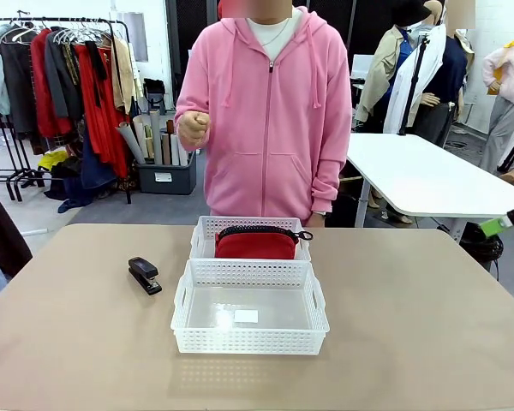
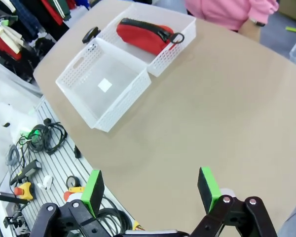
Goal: Distribute items into two baskets.
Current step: Pick up the Stapler that the person points to.
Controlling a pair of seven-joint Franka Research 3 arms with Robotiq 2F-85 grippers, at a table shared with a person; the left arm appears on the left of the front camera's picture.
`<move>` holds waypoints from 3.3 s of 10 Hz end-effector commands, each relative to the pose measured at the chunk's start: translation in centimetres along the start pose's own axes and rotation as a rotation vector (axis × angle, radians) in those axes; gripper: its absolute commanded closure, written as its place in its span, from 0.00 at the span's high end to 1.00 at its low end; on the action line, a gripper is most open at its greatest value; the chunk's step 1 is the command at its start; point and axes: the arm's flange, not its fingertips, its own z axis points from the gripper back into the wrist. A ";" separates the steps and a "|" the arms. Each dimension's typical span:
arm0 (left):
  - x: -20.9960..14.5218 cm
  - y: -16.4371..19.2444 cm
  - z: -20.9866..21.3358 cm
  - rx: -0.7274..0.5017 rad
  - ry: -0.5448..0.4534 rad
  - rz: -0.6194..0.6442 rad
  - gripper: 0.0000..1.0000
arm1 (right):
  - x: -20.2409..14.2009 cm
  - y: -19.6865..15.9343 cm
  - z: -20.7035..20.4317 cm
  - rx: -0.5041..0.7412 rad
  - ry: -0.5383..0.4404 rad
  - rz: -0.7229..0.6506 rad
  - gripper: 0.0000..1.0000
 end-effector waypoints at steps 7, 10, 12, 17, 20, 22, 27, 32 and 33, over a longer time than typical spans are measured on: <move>0.0 0.0 0.0 -0.002 -0.003 -0.002 1.00 | 0.9 -0.4 -0.4 0.005 -0.003 0.003 1.00; 0.0 0.0 0.0 -0.002 -0.003 -0.002 1.00 | 0.9 -0.4 -0.4 0.005 -0.003 0.003 1.00; 0.0 0.0 0.0 -0.002 -0.003 -0.002 1.00 | 0.9 -0.4 -0.4 0.005 -0.003 0.003 1.00; 0.0 0.0 0.0 -0.002 -0.003 -0.002 1.00 | 0.9 -0.4 -0.4 0.005 -0.003 0.003 1.00; 0.0 0.0 0.0 0.000 0.000 0.000 1.00 | 0.9 -0.4 -0.4 0.005 -0.003 0.003 1.00; 1.2 -0.5 -1.8 0.019 0.047 0.070 1.00 | 0.9 -0.4 -0.4 0.005 -0.003 0.003 1.00; 4.6 -1.1 -7.6 0.114 0.158 0.227 1.00 | 0.9 -0.4 -0.4 0.005 -0.003 0.003 1.00; 8.7 -2.4 -15.8 0.303 0.278 0.404 1.00 | 0.9 -0.4 -0.4 0.005 -0.003 0.003 1.00; 9.6 -2.4 -17.7 0.366 0.271 0.459 1.00 | 0.9 -0.4 -0.4 0.005 -0.003 0.003 1.00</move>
